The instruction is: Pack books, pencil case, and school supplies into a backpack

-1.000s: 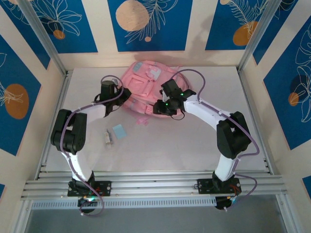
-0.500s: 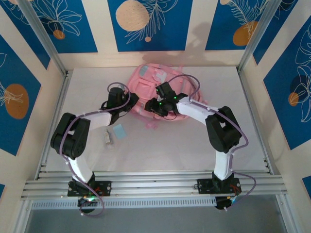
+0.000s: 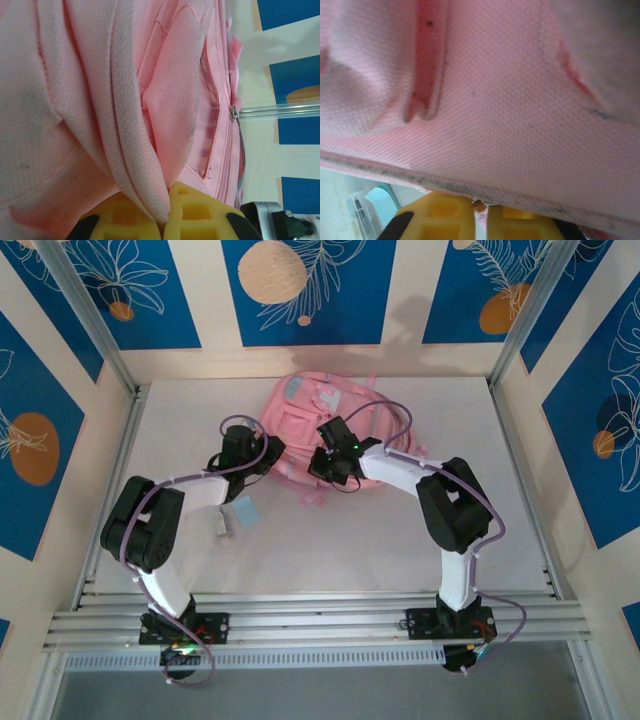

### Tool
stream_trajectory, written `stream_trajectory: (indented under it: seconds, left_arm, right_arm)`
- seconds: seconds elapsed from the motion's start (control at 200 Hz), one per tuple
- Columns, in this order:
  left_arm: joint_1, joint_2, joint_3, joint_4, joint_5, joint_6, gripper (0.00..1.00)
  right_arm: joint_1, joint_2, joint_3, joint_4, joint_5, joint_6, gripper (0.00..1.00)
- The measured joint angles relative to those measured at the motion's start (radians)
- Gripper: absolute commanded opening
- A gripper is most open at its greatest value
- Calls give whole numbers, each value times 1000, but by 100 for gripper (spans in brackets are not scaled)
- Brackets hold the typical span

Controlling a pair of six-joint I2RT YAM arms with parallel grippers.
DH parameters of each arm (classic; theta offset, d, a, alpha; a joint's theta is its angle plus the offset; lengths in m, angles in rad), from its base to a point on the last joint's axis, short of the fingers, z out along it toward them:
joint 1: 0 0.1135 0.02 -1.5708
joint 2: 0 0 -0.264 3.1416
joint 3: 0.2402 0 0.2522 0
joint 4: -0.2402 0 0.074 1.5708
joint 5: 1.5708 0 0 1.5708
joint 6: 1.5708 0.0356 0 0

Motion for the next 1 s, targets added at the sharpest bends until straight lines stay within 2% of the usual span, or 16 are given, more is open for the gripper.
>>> stream_trajectory:
  seconds: [0.27,0.545,0.78,1.0]
  left_arm:
    - [13,4,5,6,0,12,0]
    - [29,43,83,-50,36,83,0]
    - [50,67,127,-84,57,113,0]
    - [56,70,153,-127,69,138,0]
  right_arm:
    - [3,-69,-69,14,17,-101,0]
    - [-21,-135,-85,-106,50,-302,0]
    - [-75,-183,-124,-310,155,-478,0]
    - [-76,-183,-123,-370,257,-595,0]
